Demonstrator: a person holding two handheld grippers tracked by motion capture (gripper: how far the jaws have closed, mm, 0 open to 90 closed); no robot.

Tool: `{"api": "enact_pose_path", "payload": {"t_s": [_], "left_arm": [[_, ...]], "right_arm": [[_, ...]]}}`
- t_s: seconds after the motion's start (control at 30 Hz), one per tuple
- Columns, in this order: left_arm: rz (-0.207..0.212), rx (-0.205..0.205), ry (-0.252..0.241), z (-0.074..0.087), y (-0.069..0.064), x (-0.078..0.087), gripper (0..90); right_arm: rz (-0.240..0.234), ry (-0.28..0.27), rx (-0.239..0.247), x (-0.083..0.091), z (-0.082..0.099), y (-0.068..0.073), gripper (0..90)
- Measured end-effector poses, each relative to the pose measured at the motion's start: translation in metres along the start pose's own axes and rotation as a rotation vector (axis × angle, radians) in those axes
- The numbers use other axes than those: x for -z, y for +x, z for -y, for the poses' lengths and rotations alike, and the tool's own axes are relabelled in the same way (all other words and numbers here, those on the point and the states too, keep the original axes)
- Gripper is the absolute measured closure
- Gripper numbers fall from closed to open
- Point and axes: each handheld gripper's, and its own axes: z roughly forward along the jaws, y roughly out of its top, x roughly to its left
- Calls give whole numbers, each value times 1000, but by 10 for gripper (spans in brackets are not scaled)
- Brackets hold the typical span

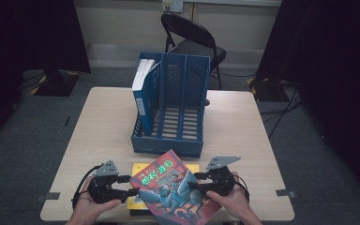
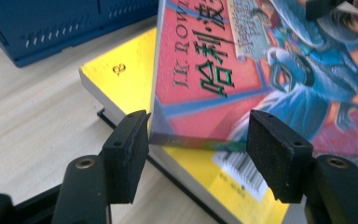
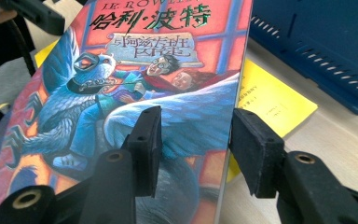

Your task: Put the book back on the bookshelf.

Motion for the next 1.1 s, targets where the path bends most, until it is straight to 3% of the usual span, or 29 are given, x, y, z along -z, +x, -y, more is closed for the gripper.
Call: {"api": "enact_pose_path", "payload": {"t_s": [0.07, 0.17, 0.3, 0.4, 0.5, 0.6, 0.7, 0.9, 1.1], "left_arm": [[-30, -14, -16, -5, -5, -9, 405], [-49, -67, 21, -19, -9, -15, 397], [-24, 11, 9, -11, -4, -8, 413], [-32, 30, -2, -2, -7, 8, 401], [15, 51, -3, 8, -10, 15, 479], [56, 52, 26, 13, -14, 11, 458], [68, 42, 37, 13, -19, 7, 431], [49, 44, 35, 11, -19, 4, 399], [25, 45, 23, 1, -16, -9, 289]], "right_arm": [[22, -12, 7, 1, 2, 4, 546], [25, -8, 8, 1, 1, 4, 546], [9, -14, 1, 1, 2, 1, 546], [-11, -15, -1, 1, 2, -1, 545], [-13, -15, 1, 1, 2, -2, 544], [-11, -11, 5, 1, 1, -1, 543], [-11, -13, 3, 1, 2, -1, 544], [-18, -16, -9, 1, 3, -3, 541], [-11, -10, -19, 6, 8, 0, 538]]}}
